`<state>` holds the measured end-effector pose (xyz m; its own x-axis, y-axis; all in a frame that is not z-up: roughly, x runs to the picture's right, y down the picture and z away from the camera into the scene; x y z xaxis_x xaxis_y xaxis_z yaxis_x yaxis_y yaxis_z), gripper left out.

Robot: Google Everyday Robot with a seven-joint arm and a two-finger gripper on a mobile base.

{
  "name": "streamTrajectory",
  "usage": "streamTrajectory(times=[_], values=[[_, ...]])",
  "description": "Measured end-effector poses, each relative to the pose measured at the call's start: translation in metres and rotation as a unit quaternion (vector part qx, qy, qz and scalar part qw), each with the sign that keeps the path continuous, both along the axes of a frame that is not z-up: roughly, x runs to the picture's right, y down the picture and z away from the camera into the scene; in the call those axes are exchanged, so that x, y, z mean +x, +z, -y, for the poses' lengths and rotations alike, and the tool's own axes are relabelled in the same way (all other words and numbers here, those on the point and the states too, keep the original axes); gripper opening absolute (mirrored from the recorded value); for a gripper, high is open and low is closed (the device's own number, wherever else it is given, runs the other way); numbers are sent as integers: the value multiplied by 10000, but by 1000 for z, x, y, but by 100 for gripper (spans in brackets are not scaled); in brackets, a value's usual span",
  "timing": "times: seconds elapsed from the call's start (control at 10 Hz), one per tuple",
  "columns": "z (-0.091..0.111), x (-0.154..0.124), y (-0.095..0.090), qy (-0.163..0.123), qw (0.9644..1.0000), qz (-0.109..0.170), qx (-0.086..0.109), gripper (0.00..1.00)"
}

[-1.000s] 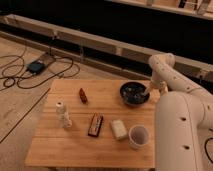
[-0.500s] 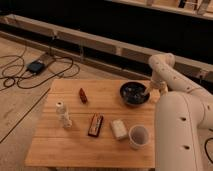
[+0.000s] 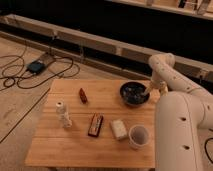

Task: Knock the bottle over

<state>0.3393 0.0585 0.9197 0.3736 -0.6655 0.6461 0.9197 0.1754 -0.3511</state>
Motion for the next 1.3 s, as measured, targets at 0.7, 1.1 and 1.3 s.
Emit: streamTrajectory(times=[0.7, 1.1, 1.3], values=[[42, -52, -32, -431, 9978, 493, 124, 80], [38, -135, -79, -841, 9858, 1451, 112, 80], [19, -174, -100, -1169, 9745, 1915, 5, 80]])
